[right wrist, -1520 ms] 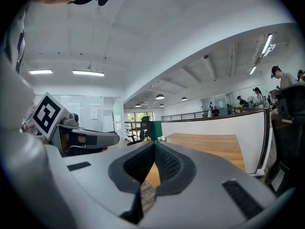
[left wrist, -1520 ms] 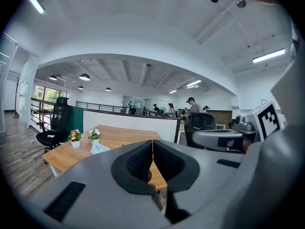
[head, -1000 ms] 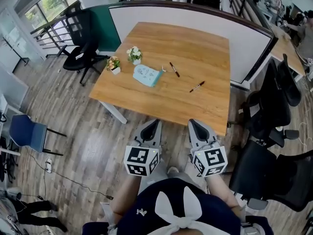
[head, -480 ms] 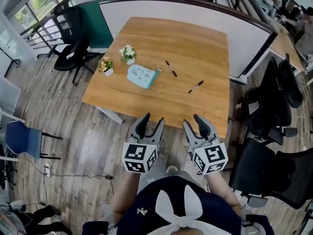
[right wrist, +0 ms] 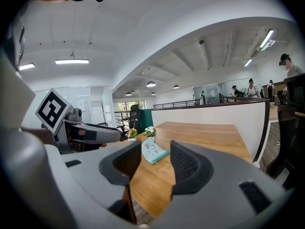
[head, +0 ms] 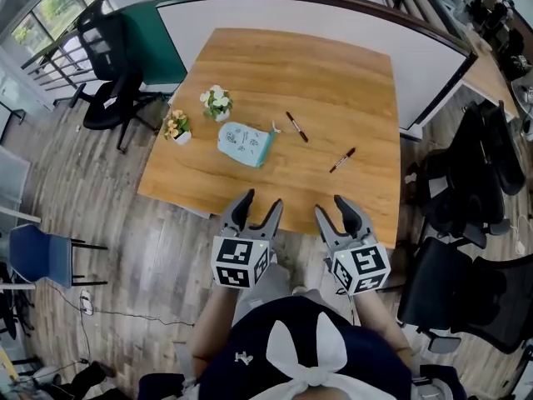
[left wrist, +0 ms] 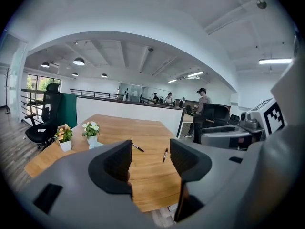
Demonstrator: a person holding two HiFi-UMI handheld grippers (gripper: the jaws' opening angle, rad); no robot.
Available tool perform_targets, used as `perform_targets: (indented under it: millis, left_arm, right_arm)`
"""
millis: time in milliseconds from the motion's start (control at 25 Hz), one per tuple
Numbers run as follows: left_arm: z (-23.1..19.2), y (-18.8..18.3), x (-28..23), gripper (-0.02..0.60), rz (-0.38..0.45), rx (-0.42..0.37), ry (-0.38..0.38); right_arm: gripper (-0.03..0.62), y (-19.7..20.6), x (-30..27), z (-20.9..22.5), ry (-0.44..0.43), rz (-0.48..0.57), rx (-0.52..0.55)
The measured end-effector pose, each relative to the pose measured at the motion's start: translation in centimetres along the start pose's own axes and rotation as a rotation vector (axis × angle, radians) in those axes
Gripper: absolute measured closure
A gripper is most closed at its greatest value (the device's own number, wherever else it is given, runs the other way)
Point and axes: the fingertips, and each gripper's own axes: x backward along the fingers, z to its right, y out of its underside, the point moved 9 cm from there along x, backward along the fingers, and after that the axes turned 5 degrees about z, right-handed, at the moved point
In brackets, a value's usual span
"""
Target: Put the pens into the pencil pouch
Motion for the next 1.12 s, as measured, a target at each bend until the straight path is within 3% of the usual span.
perform_targets:
  millis: [600,1120]
  left_arm:
    - [-8.4,-0.4,-5.7,0.339,-0.121,-0.017,0.128]
    - [-10.5,1.7,-10.8,0.339,-0.205,0.009,0.135]
  right_arm:
    - [0.416,-0.1,-7.2,1.1,0.150,-0.069,-0.007]
    - [0.415,0.2,-10.3,3.4,0.180,-0.094,-0.012]
